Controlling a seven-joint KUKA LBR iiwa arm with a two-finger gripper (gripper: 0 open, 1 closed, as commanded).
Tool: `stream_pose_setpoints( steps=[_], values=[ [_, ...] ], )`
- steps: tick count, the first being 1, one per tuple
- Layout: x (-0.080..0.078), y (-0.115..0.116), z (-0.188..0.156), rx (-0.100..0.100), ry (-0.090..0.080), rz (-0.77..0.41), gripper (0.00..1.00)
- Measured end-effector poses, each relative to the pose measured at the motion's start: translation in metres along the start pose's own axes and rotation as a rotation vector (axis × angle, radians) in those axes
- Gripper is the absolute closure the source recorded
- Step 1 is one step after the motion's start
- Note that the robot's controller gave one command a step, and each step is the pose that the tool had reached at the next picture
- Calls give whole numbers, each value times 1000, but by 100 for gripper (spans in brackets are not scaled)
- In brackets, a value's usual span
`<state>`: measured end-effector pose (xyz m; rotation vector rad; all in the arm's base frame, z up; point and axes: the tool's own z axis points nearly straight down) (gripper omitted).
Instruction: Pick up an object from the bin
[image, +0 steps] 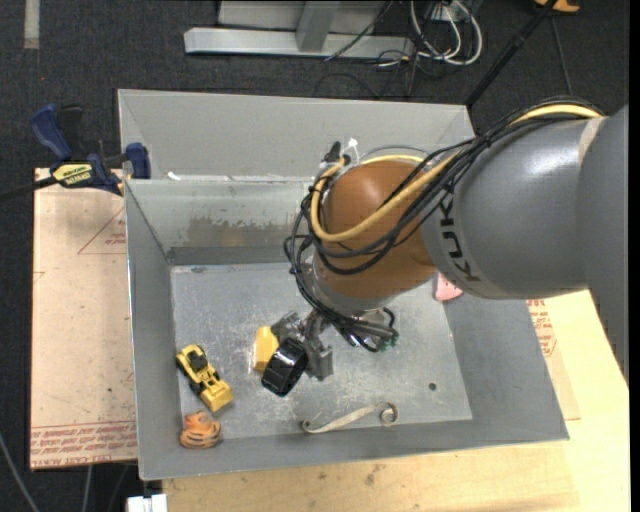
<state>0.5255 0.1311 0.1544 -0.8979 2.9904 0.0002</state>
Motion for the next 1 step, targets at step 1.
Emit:
stream_pose_setpoints(
  steps=[1],
  values=[
    [12, 10, 0, -12, 33, -25, 100]
  ],
)
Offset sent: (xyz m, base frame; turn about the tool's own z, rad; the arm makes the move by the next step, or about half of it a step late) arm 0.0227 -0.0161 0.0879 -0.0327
